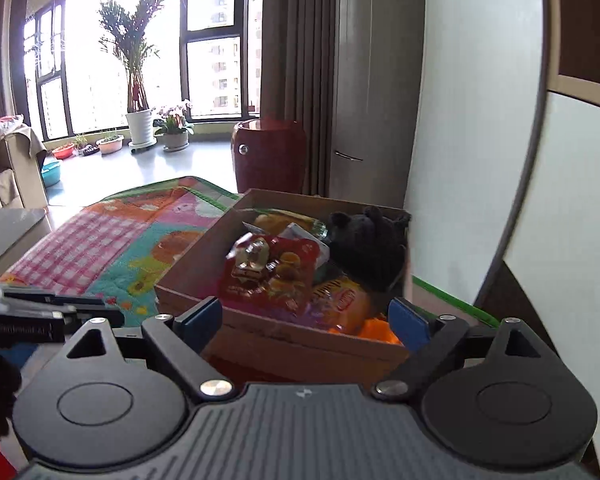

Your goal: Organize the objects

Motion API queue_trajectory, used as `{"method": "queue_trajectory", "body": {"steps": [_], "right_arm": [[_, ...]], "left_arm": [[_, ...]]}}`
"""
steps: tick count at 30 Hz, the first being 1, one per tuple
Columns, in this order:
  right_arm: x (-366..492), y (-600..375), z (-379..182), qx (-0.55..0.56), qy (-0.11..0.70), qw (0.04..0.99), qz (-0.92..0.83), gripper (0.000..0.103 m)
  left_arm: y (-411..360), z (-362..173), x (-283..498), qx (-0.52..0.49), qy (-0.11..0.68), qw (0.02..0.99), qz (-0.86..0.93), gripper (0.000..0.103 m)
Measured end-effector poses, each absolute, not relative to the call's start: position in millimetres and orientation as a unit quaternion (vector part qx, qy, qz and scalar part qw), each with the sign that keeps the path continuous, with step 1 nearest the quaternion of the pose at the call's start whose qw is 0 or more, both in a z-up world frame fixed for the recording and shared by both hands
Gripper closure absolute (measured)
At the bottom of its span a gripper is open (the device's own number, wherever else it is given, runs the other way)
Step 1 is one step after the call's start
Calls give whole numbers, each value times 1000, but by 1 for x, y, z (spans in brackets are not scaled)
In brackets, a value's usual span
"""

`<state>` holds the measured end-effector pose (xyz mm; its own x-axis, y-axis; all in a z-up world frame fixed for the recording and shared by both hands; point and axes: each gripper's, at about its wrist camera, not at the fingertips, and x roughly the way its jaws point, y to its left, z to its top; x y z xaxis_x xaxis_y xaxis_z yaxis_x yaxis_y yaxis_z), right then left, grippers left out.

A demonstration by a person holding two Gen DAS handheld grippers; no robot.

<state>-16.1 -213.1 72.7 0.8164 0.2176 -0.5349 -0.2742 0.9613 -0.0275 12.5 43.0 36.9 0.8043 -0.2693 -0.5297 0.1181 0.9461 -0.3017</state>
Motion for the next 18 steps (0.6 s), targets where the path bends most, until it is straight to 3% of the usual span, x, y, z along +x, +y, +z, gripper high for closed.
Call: {"method": "queue_trajectory", "body": {"steps": [2,6,9,11,13,18], "right_arm": [[-22,-220,64,-70,277,952,110,3],[-16,-228,40,-92,296,947,78,4],[-6,-231,24,-93,308,945,67,19],[3,-232,19,-82,313,944,69,24],[12,-230,17,-72,315,943,80,24],[30,-197,18,-84,309,940,120,23]], "left_arm": [[32,48,22,-120,271,948,-113,54],[9,51,59,-76,283,951,-95,54],[0,37,84,-53,323,943,-66,52],[4,30,91,-49,330,941,-51,46],[12,27,94,-44,328,943,-39,26],[50,27,99,-45,306,951,30,18]]}}
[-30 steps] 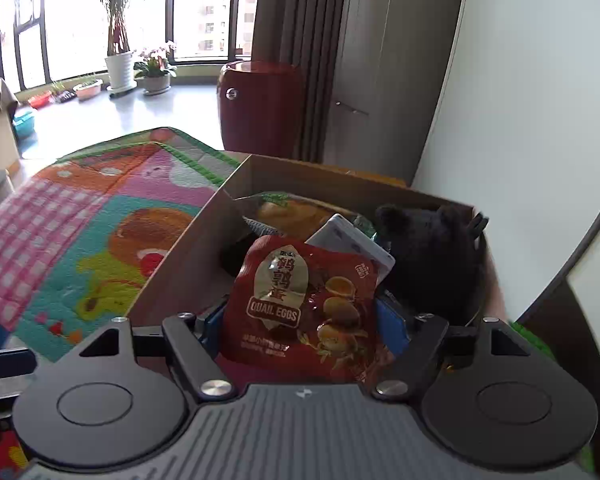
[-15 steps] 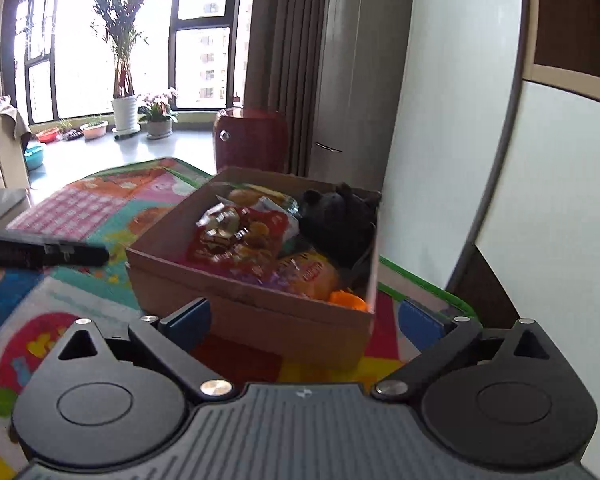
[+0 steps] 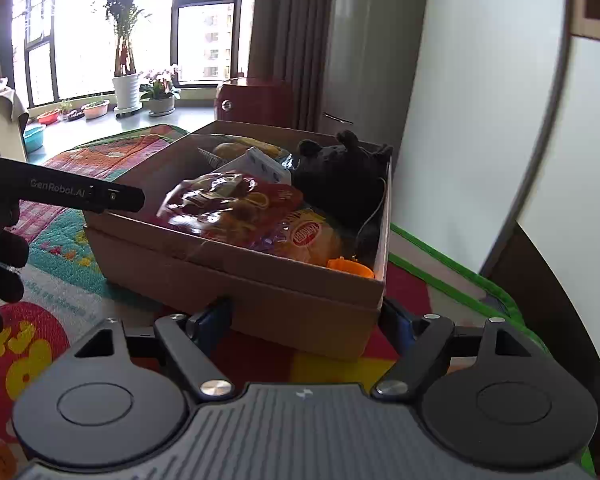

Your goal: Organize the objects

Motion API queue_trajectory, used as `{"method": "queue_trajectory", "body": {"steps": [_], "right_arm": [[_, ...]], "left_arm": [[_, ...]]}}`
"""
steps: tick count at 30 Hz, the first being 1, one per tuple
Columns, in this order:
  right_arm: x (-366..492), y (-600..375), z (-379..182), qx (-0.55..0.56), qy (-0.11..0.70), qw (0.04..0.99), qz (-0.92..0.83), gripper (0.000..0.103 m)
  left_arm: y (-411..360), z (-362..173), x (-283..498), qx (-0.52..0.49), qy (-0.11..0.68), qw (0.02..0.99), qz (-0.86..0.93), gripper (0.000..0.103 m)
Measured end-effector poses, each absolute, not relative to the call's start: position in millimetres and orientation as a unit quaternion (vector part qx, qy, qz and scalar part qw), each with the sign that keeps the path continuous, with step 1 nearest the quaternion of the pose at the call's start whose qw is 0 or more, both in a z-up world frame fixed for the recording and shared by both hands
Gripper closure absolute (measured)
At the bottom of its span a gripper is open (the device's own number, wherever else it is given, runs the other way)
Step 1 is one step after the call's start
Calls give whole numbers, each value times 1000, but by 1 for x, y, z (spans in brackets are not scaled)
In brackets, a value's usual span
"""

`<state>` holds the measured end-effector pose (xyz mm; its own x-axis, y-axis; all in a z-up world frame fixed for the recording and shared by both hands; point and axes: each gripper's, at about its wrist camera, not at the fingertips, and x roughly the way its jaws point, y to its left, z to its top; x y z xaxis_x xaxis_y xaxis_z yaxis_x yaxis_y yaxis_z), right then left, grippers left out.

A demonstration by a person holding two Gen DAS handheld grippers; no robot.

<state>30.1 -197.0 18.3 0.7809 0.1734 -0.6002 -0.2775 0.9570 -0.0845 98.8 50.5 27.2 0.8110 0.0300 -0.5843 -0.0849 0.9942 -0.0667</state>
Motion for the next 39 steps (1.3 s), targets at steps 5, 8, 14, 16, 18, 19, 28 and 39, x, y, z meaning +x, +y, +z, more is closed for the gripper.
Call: {"method": "queue_trajectory", "body": {"steps": [5,8,14,16,18,19,28,39], "right_arm": [[61,-141,18,-114,301,936,144,21],[73,-109,16,-163,274,939,131,18],[79,-110,11,-115,323,936,84,13],[66,-125,12,-60,341,934,88,0],[48,-135,10,-23,353,931,86,0],[39,-138,8,-16,363,928,82,0],[-21,-126,-2,-47,367,926,78,0],[-16,-127,-7,-30,338,937,81,0]], "left_arm": [[106,24,114,-65,286,951,95,6],[127,21,121,-84,282,951,94,2],[127,37,97,-75,233,965,92,4],[120,47,71,-73,215,972,66,4],[110,50,47,-67,230,970,38,4],[102,48,33,-60,247,967,29,4],[62,0,-20,-29,314,947,54,4],[58,-4,-15,-16,328,940,87,3]]}}
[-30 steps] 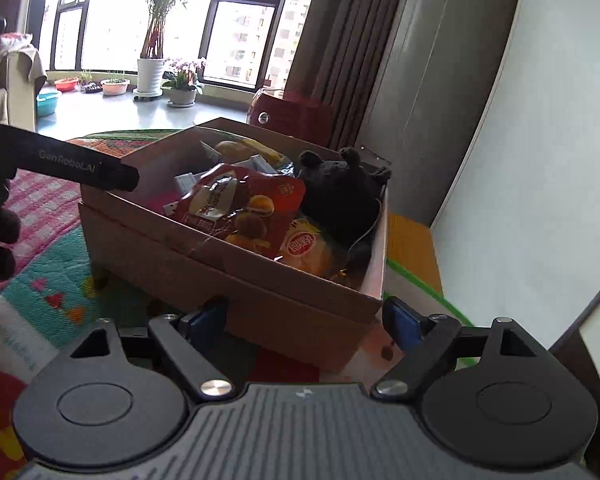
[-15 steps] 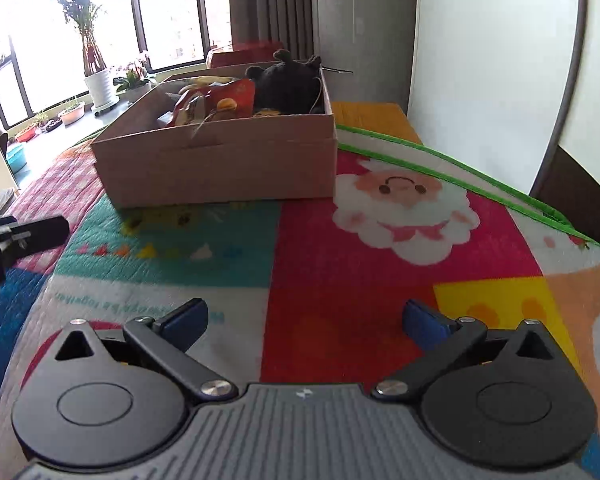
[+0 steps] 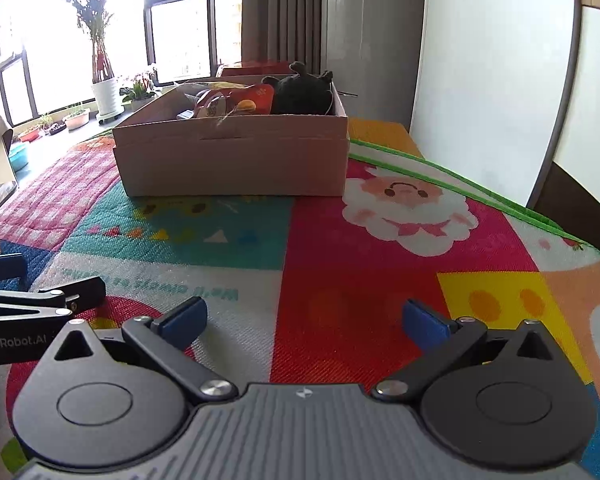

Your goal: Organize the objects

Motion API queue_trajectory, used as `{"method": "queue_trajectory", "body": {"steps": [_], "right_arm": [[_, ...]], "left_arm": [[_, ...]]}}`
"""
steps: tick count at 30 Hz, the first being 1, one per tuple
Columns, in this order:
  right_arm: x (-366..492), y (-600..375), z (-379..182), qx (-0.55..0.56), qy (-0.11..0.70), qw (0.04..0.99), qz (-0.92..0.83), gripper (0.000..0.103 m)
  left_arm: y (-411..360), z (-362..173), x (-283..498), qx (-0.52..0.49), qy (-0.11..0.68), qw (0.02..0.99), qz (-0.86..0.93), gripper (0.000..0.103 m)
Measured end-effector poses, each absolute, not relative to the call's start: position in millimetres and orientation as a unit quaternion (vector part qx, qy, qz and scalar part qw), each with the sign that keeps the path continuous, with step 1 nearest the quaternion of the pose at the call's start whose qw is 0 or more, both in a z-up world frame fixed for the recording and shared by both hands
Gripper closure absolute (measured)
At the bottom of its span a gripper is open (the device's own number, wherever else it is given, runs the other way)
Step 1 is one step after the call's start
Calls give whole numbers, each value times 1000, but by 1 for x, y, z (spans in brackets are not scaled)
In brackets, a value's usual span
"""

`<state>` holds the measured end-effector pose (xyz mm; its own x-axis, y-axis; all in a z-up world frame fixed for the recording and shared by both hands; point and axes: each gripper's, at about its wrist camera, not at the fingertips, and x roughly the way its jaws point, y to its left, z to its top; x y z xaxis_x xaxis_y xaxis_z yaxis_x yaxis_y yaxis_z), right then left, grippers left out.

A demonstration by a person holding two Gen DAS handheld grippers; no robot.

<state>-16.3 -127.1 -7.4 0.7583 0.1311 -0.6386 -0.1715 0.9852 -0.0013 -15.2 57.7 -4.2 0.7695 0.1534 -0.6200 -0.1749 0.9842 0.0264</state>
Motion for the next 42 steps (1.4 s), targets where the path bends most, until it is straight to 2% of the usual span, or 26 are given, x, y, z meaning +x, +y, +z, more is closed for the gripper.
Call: {"method": "queue_trajectory", "body": {"steps": [42], "right_arm": [[-13,-129,-8,-23,337,938,83,0]], "left_arm": [[59,-3,-15,-22,329,940,88,3]]}}
